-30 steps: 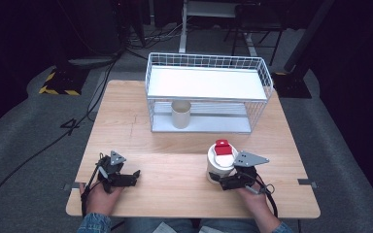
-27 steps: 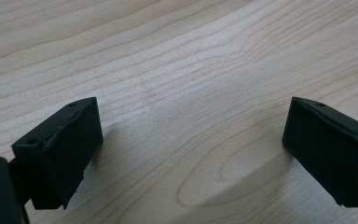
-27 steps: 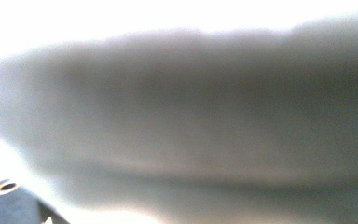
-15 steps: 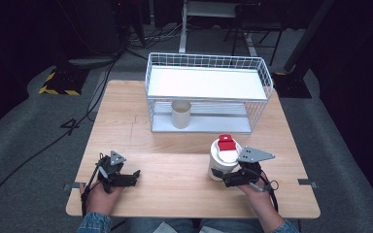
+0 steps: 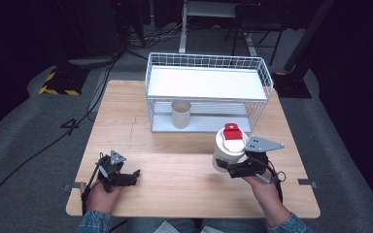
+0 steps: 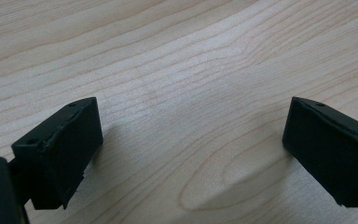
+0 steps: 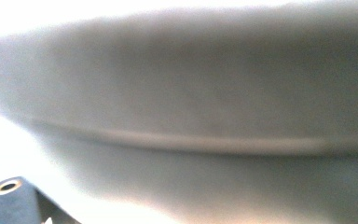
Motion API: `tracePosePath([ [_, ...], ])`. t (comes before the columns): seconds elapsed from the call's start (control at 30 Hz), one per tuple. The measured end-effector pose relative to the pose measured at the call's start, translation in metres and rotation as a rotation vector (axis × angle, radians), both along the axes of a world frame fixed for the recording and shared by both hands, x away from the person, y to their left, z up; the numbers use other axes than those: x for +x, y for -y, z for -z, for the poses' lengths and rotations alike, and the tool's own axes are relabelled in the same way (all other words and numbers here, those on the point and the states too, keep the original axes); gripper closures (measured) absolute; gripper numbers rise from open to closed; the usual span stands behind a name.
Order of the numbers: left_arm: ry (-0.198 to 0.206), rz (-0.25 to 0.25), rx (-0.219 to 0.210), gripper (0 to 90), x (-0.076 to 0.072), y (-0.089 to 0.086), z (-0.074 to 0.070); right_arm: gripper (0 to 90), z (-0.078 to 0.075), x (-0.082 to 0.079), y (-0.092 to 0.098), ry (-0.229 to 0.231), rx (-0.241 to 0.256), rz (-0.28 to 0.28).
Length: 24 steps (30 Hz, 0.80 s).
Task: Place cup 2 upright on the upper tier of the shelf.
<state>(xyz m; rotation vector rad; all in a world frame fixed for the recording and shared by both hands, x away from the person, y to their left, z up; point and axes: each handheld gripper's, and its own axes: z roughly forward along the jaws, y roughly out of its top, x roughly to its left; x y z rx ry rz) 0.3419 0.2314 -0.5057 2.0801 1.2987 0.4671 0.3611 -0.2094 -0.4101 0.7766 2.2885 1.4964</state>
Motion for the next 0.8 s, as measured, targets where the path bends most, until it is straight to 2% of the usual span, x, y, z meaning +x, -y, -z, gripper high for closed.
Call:
tracePosePath([
  [0.43, 0.0, 0.0, 0.0, 5.4, 0.0, 0.0, 0.0, 10.6, -0.042, 0.015, 0.004, 0.03, 0.004, 0.026],
  [0.8, 0.0, 0.0, 0.0, 5.4, 0.0, 0.0, 0.0, 10.6, -0.08, 0.029, -0.001, 0.074, -0.02, 0.039],
])
